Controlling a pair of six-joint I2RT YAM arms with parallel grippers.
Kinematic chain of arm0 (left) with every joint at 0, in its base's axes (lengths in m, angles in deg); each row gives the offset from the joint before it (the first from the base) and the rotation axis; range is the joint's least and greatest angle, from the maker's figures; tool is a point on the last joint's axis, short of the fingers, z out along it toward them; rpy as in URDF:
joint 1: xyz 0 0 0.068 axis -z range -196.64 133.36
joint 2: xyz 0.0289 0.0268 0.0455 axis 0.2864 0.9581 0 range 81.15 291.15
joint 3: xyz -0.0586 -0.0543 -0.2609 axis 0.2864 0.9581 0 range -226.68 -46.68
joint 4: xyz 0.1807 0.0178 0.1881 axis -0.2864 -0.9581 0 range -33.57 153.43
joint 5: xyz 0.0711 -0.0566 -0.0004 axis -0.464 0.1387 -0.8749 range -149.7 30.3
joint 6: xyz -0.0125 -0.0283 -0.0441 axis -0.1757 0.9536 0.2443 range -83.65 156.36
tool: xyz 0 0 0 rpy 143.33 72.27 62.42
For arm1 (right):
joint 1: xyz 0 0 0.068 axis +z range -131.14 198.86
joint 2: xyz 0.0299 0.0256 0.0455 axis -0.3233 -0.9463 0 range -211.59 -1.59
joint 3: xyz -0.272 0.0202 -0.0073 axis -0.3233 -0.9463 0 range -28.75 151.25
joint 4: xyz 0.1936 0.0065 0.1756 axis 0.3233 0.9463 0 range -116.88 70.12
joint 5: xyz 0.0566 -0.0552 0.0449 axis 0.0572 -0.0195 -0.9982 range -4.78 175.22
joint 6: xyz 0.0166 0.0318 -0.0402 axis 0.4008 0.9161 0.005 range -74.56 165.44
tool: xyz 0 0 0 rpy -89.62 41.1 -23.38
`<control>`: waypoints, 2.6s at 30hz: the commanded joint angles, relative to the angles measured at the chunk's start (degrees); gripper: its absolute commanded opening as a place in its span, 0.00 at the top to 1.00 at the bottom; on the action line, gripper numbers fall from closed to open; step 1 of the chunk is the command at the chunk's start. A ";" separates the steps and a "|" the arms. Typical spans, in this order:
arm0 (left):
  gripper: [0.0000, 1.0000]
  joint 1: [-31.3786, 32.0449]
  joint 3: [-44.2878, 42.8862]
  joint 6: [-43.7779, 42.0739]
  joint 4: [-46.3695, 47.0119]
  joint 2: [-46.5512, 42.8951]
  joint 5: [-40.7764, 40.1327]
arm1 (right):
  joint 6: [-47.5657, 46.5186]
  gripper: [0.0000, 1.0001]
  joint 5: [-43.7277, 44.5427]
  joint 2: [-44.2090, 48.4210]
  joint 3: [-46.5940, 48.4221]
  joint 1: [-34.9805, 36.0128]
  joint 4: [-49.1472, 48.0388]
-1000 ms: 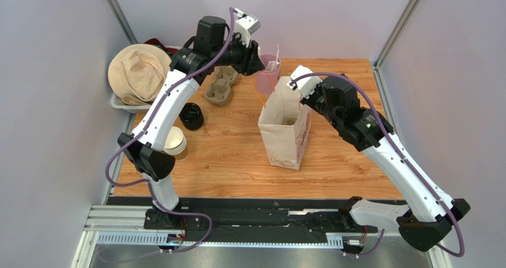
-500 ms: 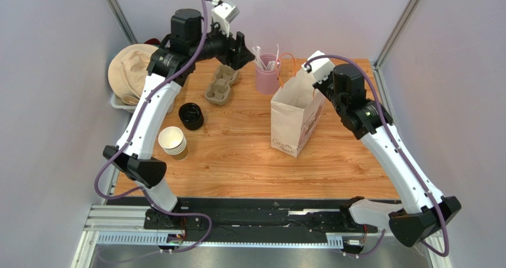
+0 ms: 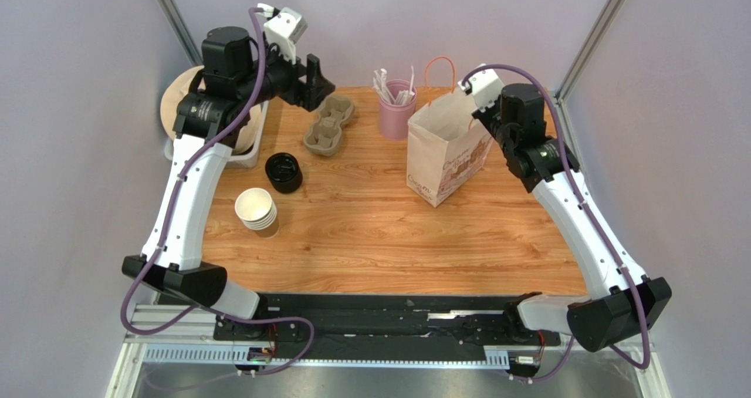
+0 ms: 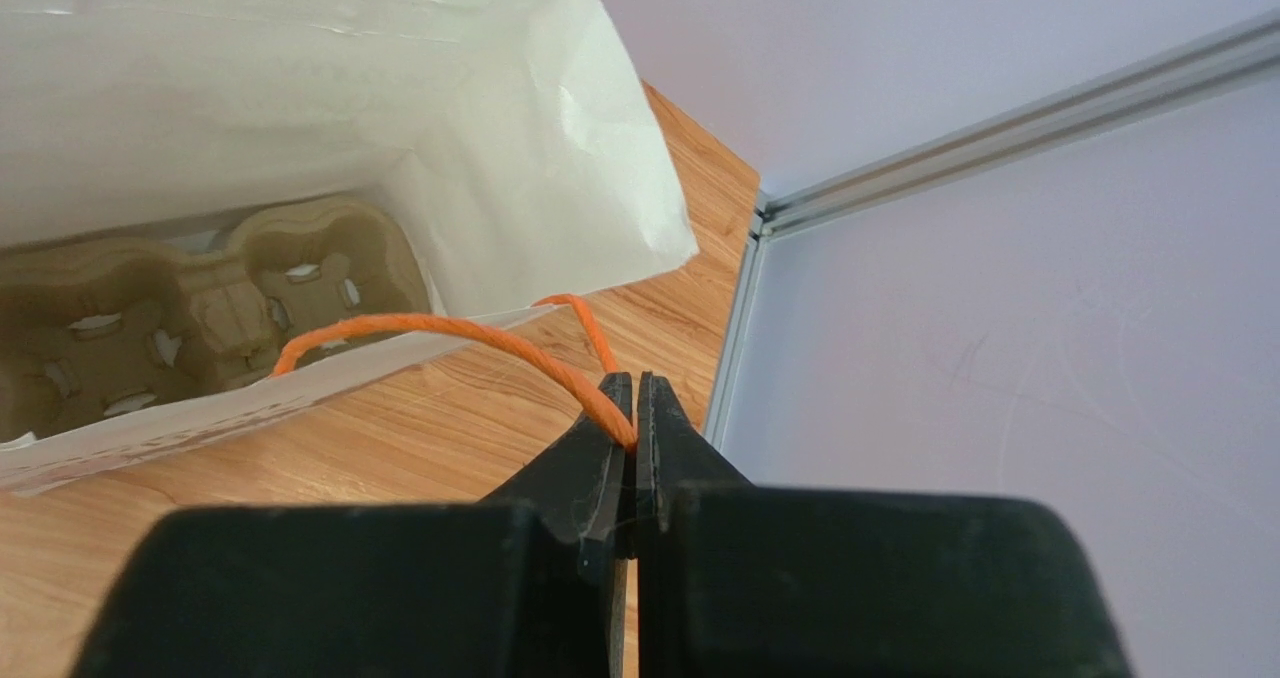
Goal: Pack the takeout coffee
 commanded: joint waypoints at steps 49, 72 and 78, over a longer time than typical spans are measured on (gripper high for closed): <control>0.08 -25.65 32.84 -32.84 -11.98 -17.41 9.06 | 0.55 0.11 -47.58 15.75 0.99 9.54 24.06; 0.37 -25.65 52.10 -45.94 -18.49 -24.90 3.08 | 0.11 0.12 -37.55 11.89 -12.64 14.46 15.36; 0.40 -25.56 52.80 -47.44 -20.60 -23.22 3.52 | 0.20 0.11 -37.03 12.06 -13.52 14.47 14.66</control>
